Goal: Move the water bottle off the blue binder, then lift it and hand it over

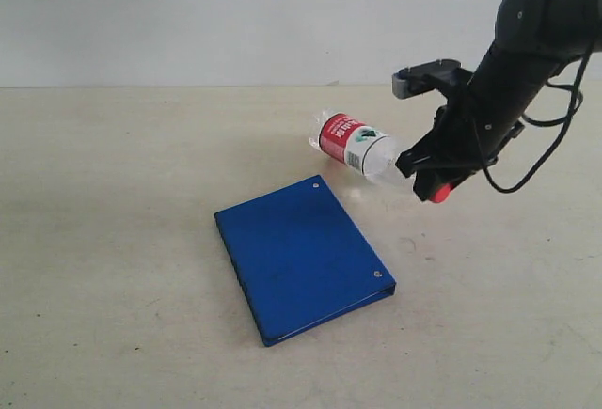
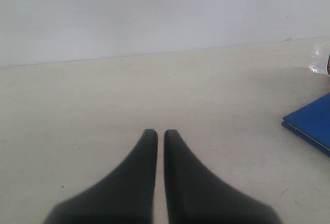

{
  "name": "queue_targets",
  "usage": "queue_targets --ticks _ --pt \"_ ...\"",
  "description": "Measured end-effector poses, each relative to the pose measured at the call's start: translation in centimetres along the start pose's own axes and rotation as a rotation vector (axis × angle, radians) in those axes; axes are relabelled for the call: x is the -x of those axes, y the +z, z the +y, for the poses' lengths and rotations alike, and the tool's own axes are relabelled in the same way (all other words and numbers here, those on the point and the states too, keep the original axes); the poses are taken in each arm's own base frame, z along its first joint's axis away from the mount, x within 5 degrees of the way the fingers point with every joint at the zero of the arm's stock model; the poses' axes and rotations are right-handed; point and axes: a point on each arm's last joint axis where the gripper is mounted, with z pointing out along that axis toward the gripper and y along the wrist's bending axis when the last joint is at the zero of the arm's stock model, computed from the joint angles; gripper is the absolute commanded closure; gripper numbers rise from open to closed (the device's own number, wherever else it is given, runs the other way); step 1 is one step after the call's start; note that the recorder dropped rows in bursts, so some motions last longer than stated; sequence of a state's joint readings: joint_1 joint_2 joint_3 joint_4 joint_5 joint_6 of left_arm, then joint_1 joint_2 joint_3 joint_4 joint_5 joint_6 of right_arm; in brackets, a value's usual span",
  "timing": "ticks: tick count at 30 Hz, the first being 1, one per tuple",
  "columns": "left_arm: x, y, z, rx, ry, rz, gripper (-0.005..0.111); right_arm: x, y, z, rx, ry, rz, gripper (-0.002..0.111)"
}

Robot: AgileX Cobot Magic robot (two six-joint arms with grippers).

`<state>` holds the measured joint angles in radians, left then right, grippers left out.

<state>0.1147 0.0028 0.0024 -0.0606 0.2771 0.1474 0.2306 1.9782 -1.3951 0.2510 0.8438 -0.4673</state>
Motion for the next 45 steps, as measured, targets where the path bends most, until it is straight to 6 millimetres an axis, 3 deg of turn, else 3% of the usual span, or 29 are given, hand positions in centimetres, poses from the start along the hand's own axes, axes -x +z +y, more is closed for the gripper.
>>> queue_targets --ticks 8,14,21,45 --pt "0.0 0.0 0.0 0.0 0.0 0.0 0.102 0.2 -6.9 0.7 -0.103 -0.016 -0.136 0.108" --pt "0.0 0.0 0.0 0.0 0.0 0.0 0.102 -0.3 -10.0 0.5 -0.22 0.032 -0.176 0.108" --pt "0.0 0.0 0.0 0.0 0.0 0.0 0.102 -0.1 -10.3 0.2 -0.247 0.081 -0.206 0.108" --pt "0.0 0.0 0.0 0.0 0.0 0.0 0.102 2.6 -11.6 -0.4 -0.308 0.112 -0.548 0.108"
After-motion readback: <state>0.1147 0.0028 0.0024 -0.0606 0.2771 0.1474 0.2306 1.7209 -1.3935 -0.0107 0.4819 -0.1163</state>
